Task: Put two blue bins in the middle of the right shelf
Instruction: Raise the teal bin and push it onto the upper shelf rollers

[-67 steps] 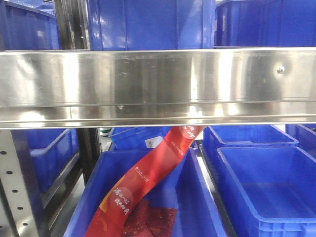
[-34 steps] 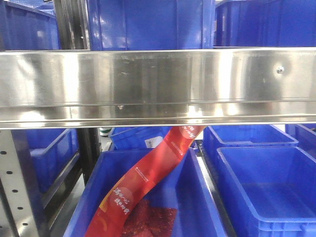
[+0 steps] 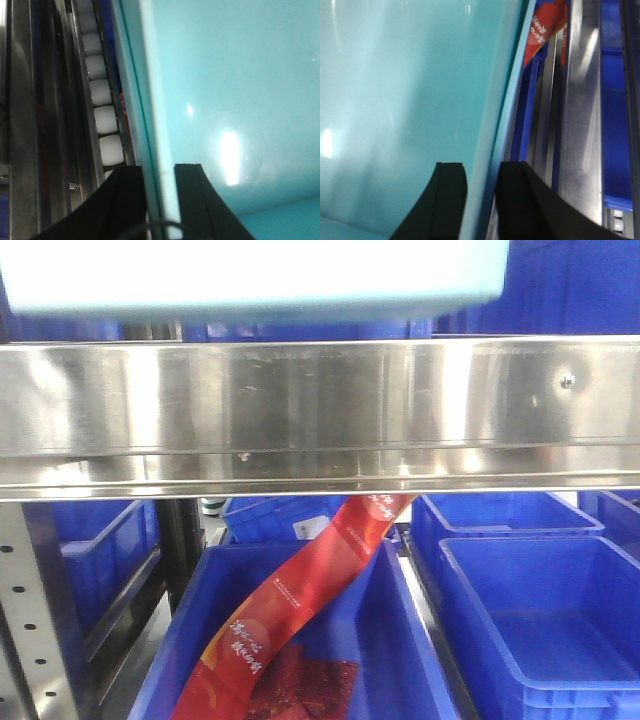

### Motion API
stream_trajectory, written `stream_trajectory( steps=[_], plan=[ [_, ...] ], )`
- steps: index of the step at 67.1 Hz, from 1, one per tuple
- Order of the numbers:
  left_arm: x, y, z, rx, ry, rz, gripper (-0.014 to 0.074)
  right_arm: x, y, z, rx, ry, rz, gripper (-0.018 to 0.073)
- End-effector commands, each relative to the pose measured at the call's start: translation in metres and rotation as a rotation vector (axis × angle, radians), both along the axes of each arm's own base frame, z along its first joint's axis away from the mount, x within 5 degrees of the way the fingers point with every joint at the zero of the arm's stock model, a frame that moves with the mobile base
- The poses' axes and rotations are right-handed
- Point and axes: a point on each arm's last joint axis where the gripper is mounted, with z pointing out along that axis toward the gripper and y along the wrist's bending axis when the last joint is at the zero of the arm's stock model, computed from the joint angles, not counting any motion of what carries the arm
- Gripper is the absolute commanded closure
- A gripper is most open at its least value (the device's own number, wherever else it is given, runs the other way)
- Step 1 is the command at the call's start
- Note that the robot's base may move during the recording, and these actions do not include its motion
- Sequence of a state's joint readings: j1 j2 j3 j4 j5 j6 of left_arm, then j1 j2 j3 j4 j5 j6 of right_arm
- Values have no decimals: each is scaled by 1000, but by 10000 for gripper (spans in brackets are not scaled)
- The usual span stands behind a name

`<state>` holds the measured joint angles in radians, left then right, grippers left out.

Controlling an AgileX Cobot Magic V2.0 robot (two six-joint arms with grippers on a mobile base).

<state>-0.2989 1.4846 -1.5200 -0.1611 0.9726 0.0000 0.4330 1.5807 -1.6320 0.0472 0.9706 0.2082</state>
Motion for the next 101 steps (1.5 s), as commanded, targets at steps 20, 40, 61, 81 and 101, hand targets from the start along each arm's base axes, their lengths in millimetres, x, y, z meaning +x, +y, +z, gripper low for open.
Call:
stream_trajectory(
  steps=[20,40,61,81,101],
  plan=[
    [12,-3,-12,9,-9,-10,518,17,-1,-12,-62,-33,-11,552],
    [12,-3,-5,2,-31,-10,23,17,-1,-9,-68,-37,-12,41],
    [-22,8,50,-27,-169,-14,0,-18,-17,49,-5,-180,-19,124],
    [-82,36,86,26,-326,27,613,-68,-58,83,-30,-335,-83,721],
    [-124,60,48,-54,-402,150,707,-114,-91,28,-43,-340,-134,721]
  ],
)
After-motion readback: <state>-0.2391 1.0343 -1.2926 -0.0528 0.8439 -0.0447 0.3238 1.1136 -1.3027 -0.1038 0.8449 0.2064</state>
